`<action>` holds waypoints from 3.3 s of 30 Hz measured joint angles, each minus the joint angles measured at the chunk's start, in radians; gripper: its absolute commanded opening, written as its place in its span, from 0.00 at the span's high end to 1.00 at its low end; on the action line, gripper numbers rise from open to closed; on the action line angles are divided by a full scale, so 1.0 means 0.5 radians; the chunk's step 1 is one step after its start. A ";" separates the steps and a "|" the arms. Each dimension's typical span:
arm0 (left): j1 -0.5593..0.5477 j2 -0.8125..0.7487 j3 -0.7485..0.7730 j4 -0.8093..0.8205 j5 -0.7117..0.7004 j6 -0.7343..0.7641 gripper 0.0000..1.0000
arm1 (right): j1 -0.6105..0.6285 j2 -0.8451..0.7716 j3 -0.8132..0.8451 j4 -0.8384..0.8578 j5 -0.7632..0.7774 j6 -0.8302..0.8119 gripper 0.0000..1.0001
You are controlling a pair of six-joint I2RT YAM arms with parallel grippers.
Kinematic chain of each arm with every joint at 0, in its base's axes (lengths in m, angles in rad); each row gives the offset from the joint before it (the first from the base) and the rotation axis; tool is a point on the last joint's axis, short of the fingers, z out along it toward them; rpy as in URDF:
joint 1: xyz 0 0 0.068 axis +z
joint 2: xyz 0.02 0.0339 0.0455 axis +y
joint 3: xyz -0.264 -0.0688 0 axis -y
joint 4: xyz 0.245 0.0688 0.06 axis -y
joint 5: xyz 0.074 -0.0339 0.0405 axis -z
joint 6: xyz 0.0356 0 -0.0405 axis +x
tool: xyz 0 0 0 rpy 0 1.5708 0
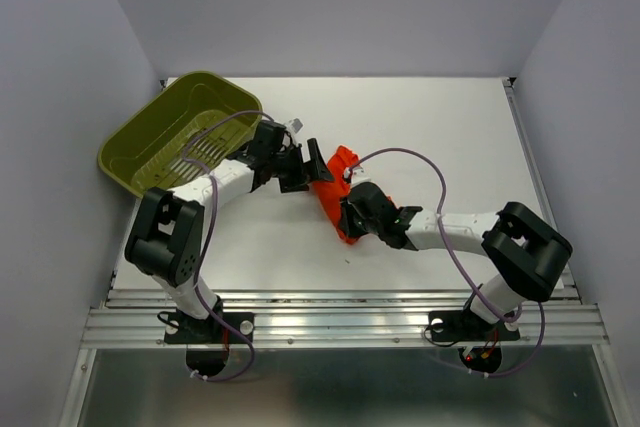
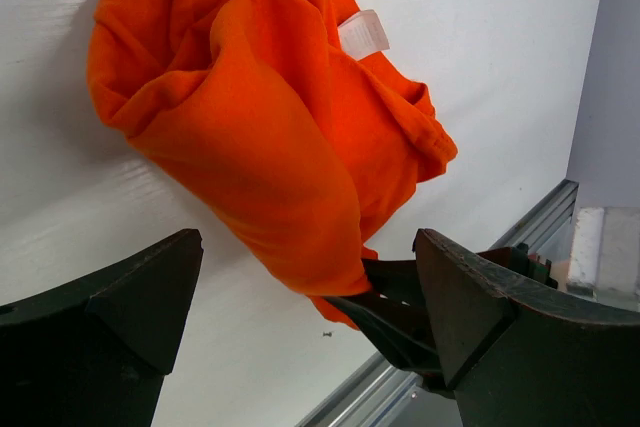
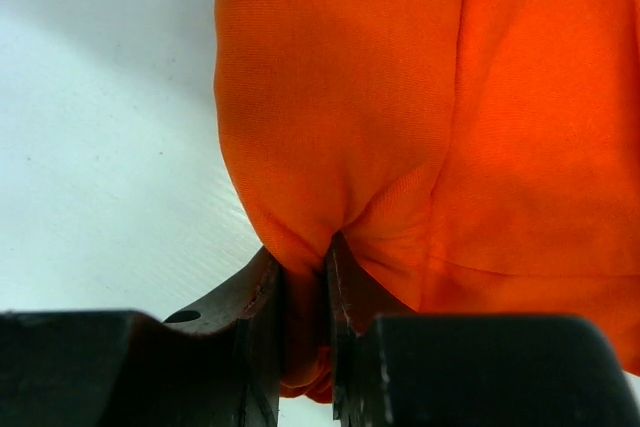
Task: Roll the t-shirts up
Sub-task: Roll the T-shirt to the center of the board.
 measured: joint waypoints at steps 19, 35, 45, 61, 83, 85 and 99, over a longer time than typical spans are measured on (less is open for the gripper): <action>-0.067 0.272 -0.028 0.169 -0.185 -0.052 0.17 | -0.037 -0.034 -0.033 0.041 -0.148 0.041 0.99; -0.105 0.410 0.086 0.185 -0.211 -0.156 1.00 | -0.032 -0.163 0.073 -0.291 -0.009 -0.225 0.38; -0.105 0.410 0.127 0.117 -0.227 -0.227 1.00 | 0.192 -0.153 0.320 -0.575 0.381 -0.357 0.23; -0.105 0.410 0.148 0.063 -0.256 -0.248 1.00 | 0.515 0.381 0.490 -0.694 0.998 -0.513 0.55; -0.101 0.331 0.149 -0.095 -0.279 -0.066 0.19 | 0.452 0.263 0.452 -0.589 0.831 -0.378 0.99; -0.101 0.275 0.149 -0.133 -0.298 -0.047 0.18 | 0.390 0.211 0.433 -0.564 0.699 -0.343 0.99; -0.070 -0.050 0.330 -0.391 -0.473 0.130 0.17 | -0.032 0.027 0.255 -0.320 -0.298 -0.053 0.99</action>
